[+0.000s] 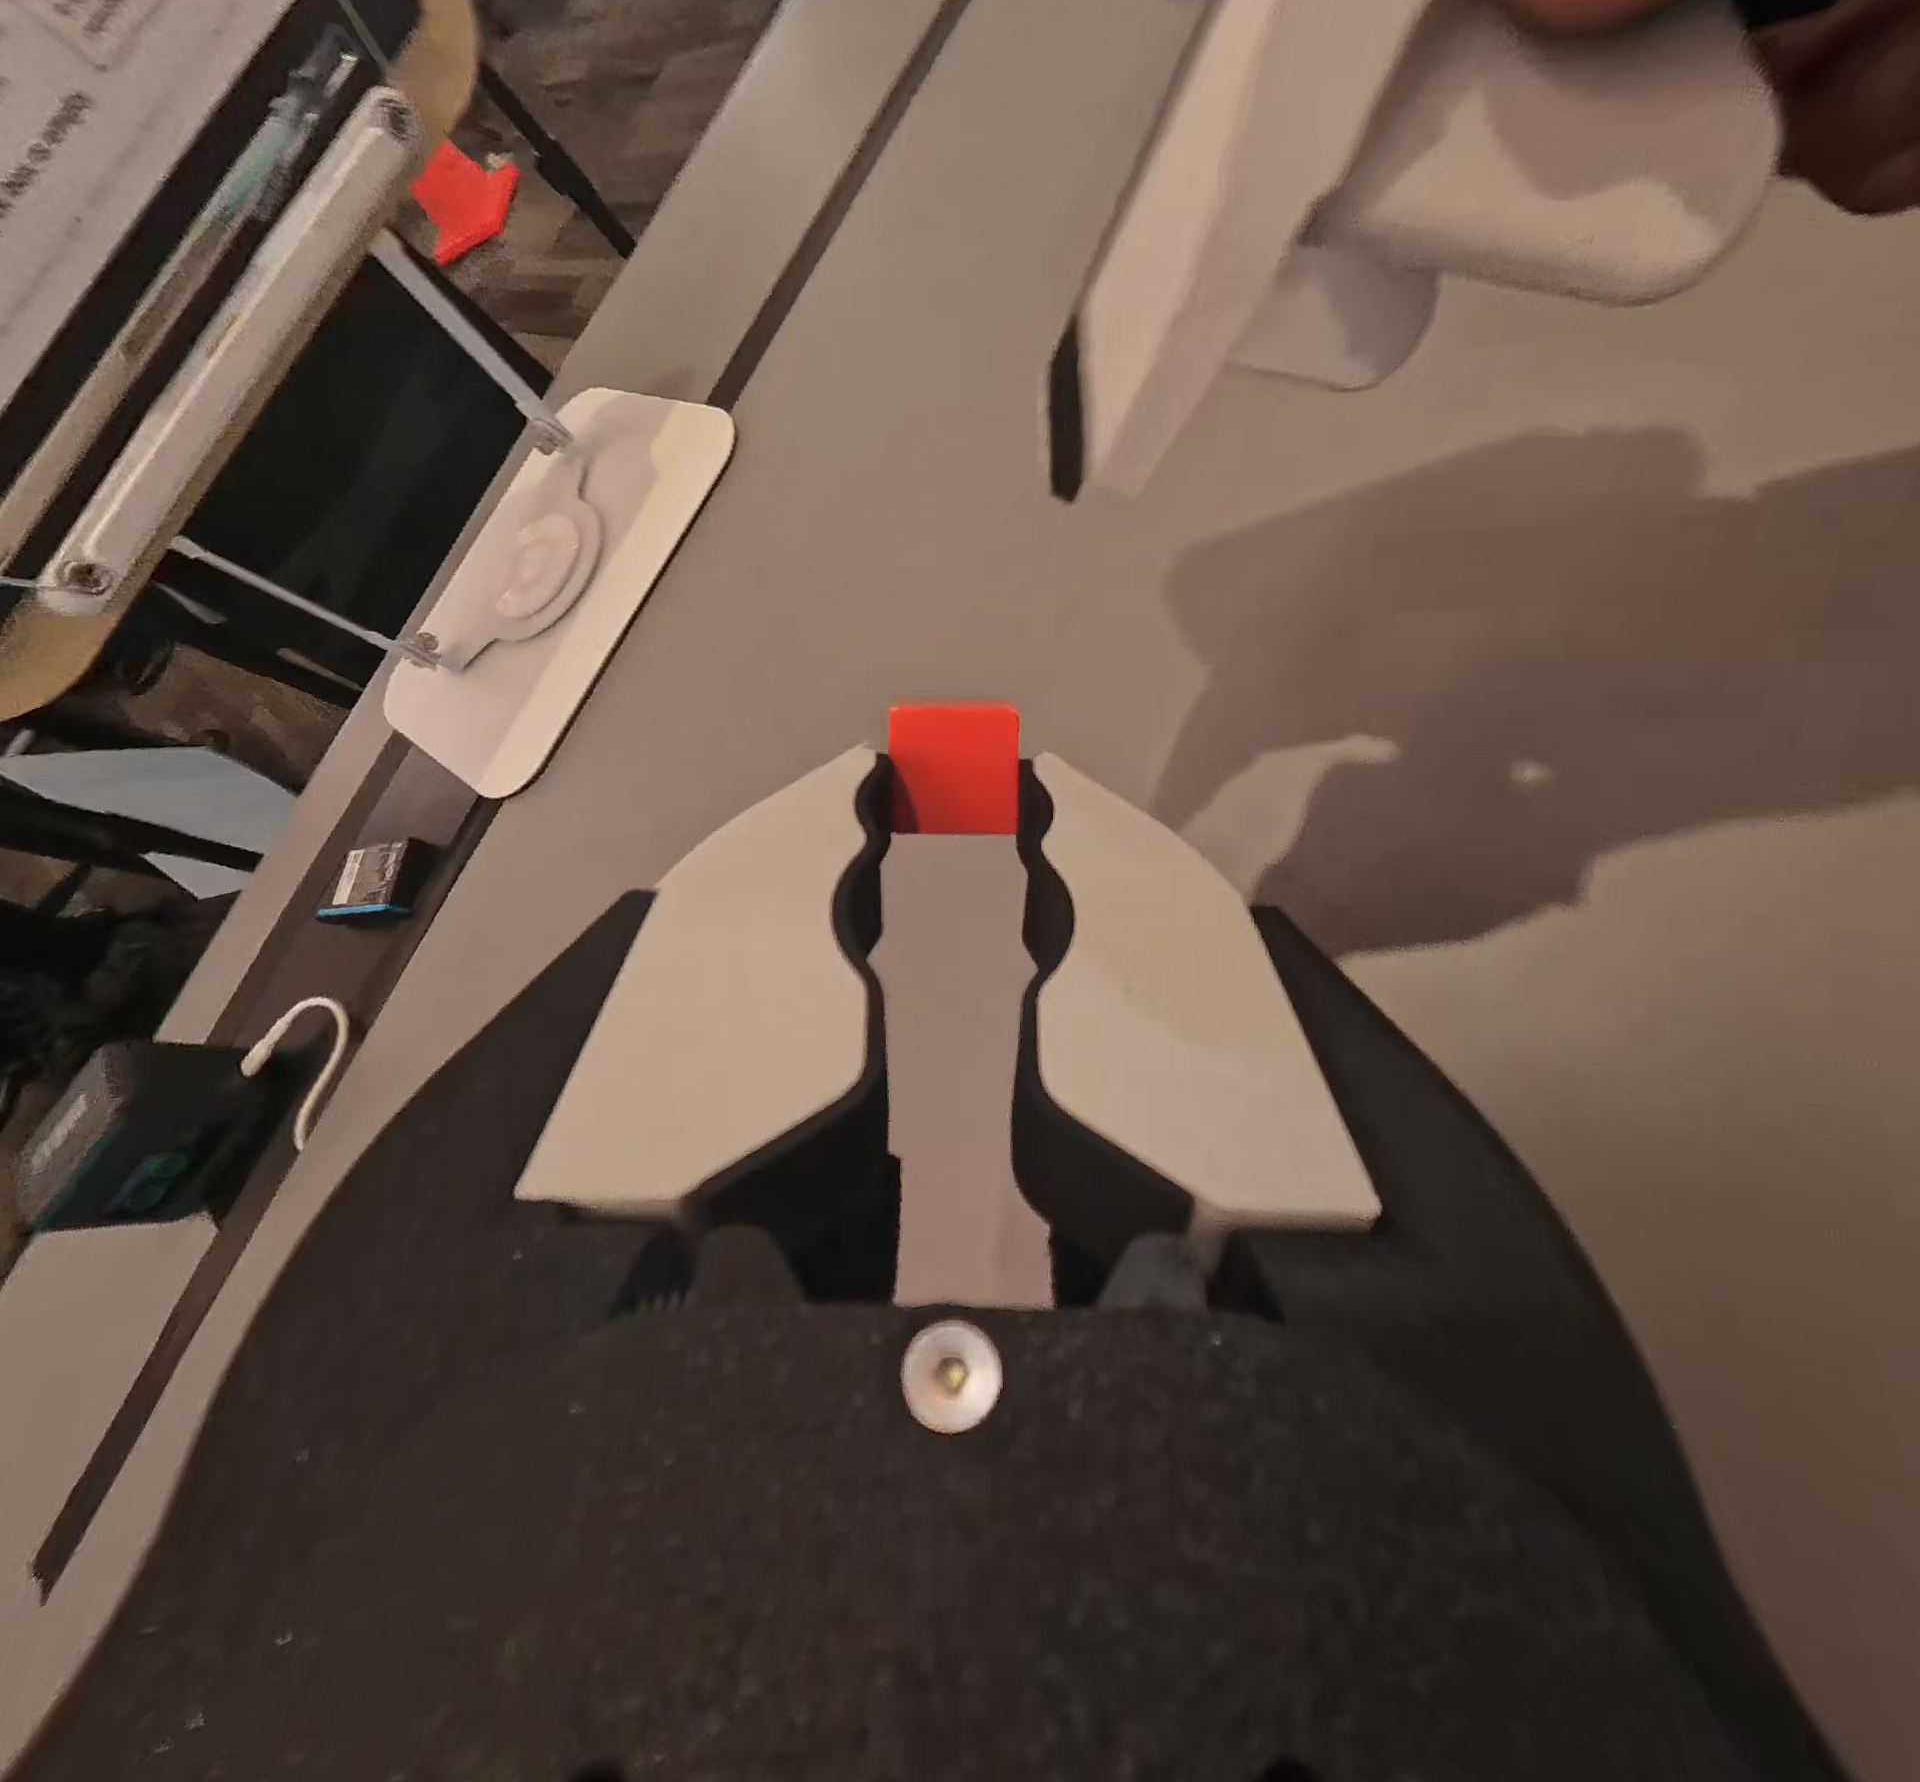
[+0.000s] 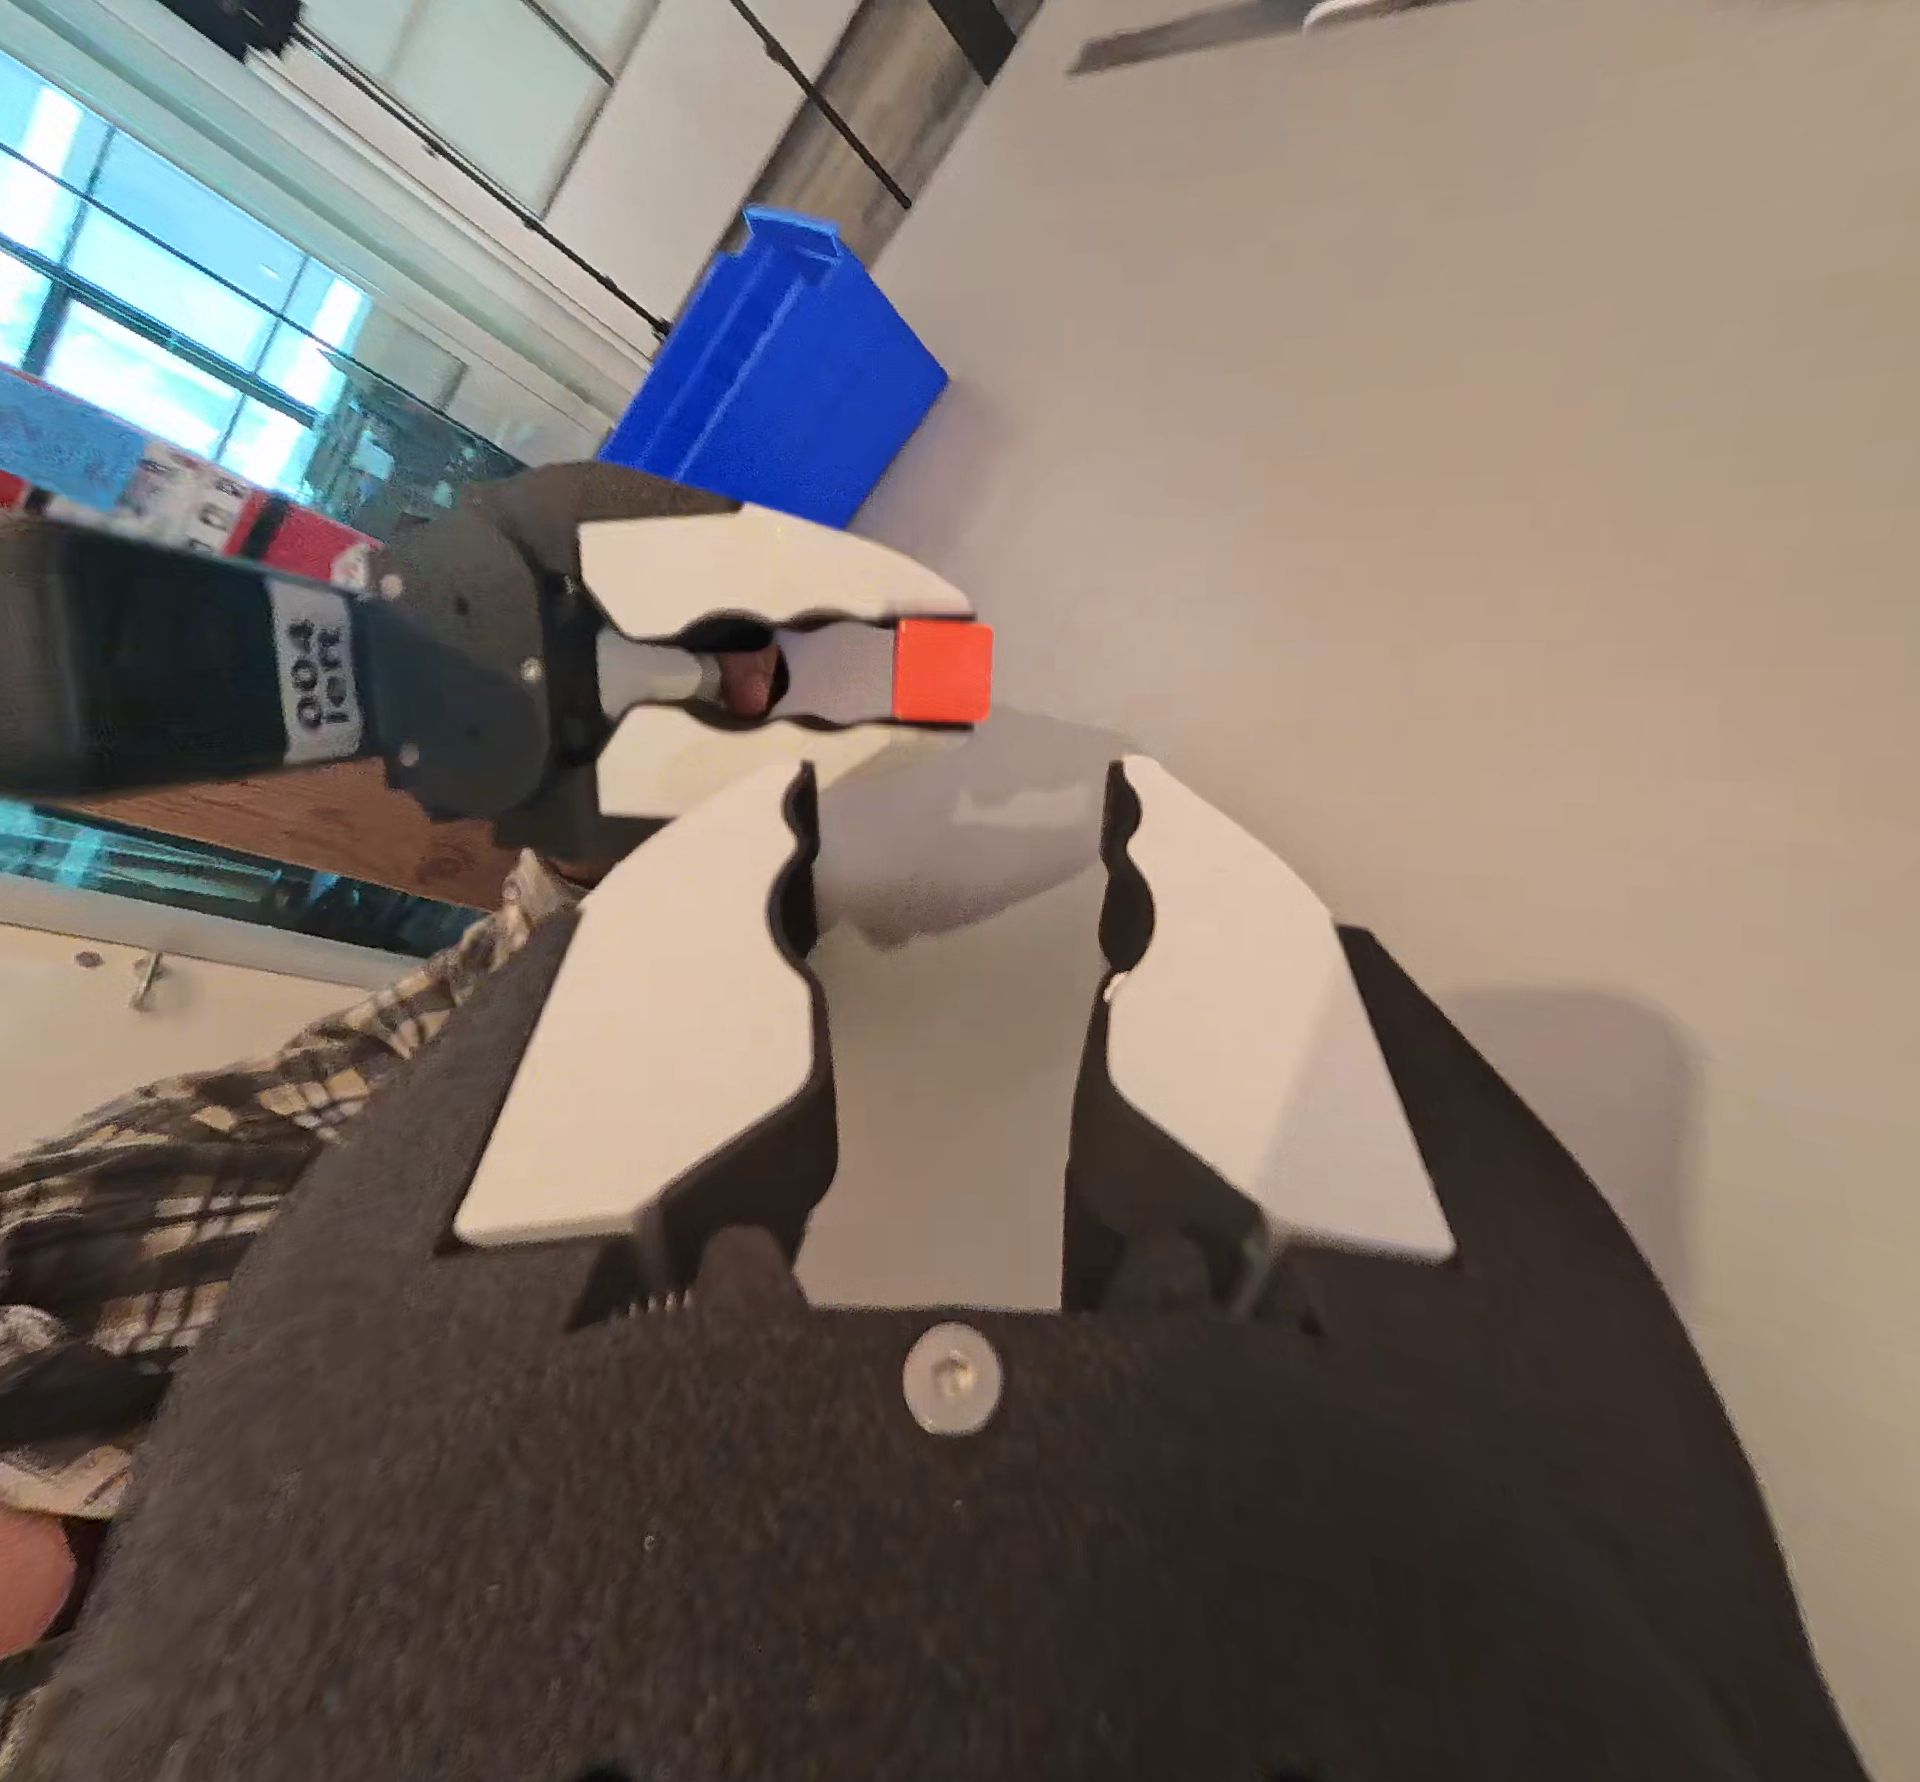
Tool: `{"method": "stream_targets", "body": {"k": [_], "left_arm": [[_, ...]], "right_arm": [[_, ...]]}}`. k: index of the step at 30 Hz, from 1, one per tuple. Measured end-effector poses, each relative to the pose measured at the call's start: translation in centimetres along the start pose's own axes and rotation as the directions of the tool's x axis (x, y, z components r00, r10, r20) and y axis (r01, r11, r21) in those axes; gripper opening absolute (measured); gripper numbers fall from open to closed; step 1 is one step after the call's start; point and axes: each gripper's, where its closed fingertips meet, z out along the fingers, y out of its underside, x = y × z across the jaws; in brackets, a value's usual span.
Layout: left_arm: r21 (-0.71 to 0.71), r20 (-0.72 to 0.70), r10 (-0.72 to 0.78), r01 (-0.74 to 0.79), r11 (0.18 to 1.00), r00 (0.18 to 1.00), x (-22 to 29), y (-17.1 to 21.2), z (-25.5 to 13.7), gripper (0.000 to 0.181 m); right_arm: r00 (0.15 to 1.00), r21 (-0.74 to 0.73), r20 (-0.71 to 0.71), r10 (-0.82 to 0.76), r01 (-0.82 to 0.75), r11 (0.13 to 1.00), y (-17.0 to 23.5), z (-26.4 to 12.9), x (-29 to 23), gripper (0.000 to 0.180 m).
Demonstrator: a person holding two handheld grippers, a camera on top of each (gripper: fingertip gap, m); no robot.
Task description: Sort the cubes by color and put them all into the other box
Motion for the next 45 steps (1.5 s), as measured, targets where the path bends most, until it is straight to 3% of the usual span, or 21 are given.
{"method": "stream_targets", "body": {"k": [3, 11, 13, 17, 20, 24, 27, 29, 30, 35, 38, 45], "left_arm": [[-0.011, 0.056, 0.083, -0.083, 0.996, 0.995, 0.5, 0.4, 0.2, 0.022], [0.041, 0.042, 0.056, -0.058, 0.997, 0.998, 1.1, 0.6, 0.1, 0.022], [0.059, 0.047, 0.047, -0.050, 0.997, 0.998, 1.1, 0.3, -0.1, 0.022], [0.140, 0.008, 0.011, -0.012, 0.990, 1.000, 1.7, -0.5, -0.1, 0.024], [0.215, -0.075, -0.059, 0.074, 0.974, 0.995, 2.4, -1.5, -0.2, 0.042], [0.256, -0.150, -0.092, 0.128, 0.958, 0.984, 3.4, -2.0, 0.1, 0.067], [0.268, -0.186, -0.088, 0.137, 0.954, 0.979, 4.1, -2.2, 0.4, 0.072], [0.270, -0.197, -0.076, 0.129, 0.954, 0.978, 4.5, -2.2, 0.7, 0.070], [0.268, -0.194, -0.068, 0.120, 0.956, 0.979, 4.7, -2.1, 0.9, 0.069], [0.245, -0.143, 0.020, 0.016, 0.969, 0.990, 5.3, -1.5, 1.8, 0.058], [0.229, -0.122, 0.061, -0.031, 0.973, 0.991, 5.6, -1.3, 2.2, 0.055], [0.215, -0.159, 0.021, 0.014, 0.976, 0.987, 5.6, -0.7, 2.6, 0.050]], "right_arm": [[1.000, -0.053, -0.002, 0.011, -0.011, 0.999, 0.6, 1.4, 0.3, 0.050], [0.998, -0.157, 0.041, 0.038, -0.031, 0.987, 1.8, 4.6, 0.3, 0.035], [0.991, -0.157, 0.107, 0.076, -0.059, 0.986, 1.7, 4.7, -0.6, 0.022], [0.996, -0.145, 0.084, 0.023, -0.011, 0.989, 1.4, 3.4, -0.5, 0.021], [0.999, -0.100, -0.013, -0.048, 0.047, 0.994, 0.1, -1.3, 0.8, 0.021], [0.933, -0.025, -0.344, -0.104, 0.101, 0.995, -3.5, -14.0, 6.3, 0.021], [0.691, -0.040, -0.714, -0.117, 0.127, 0.991, -5.7, -27.0, 13.5, 0.021], [0.518, -0.053, -0.852, -0.076, 0.060, 0.997, -5.6, -34.3, 18.1, 0.021], [0.478, -0.042, -0.877, -0.038, 0.004, 0.999, -5.0, -36.5, 20.0, 0.022], [0.422, 0.012, -0.900, 0.110, -0.227, 0.974, -1.6, -39.8, 28.5, 0.022], [0.375, -0.008, -0.921, 0.110, -0.301, 0.954, -0.1, -39.9, 32.4, 0.022], [0.265, -0.048, -0.962, 0.061, -0.385, 0.922, 2.1, -40.6, 37.4, 0.022]]}}
